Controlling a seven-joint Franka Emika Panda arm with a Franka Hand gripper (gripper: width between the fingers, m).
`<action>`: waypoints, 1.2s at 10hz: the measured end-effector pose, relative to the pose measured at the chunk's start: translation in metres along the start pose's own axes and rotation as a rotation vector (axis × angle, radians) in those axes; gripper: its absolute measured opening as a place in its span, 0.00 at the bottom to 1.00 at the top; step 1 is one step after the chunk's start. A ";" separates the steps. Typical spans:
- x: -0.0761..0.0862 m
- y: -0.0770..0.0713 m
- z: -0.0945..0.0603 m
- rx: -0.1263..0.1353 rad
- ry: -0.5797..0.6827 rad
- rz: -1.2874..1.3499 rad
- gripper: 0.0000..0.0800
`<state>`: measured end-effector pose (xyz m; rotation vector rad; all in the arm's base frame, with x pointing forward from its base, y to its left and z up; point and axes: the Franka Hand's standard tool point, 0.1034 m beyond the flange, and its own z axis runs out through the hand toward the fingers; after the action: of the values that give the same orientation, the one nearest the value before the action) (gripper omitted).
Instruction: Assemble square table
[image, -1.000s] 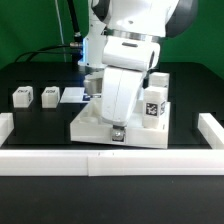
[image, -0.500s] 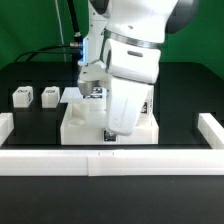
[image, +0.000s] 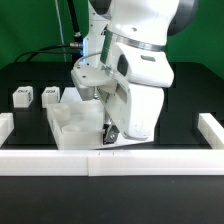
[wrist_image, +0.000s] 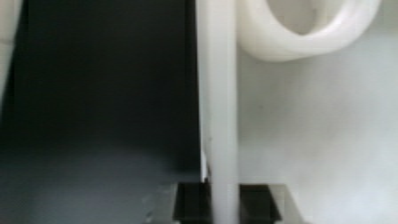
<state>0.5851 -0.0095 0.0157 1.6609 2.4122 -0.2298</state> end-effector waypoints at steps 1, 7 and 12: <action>0.007 0.005 -0.002 -0.038 -0.009 -0.074 0.08; 0.022 0.012 -0.007 -0.049 -0.038 -0.441 0.08; 0.056 0.017 -0.015 -0.016 -0.031 -0.643 0.08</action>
Offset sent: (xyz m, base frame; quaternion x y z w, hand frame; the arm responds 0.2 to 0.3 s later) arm 0.0079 0.0440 0.0189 -0.0431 -0.0091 -0.1989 0.9790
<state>0.5805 0.0508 0.0159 0.8139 2.8314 -0.3212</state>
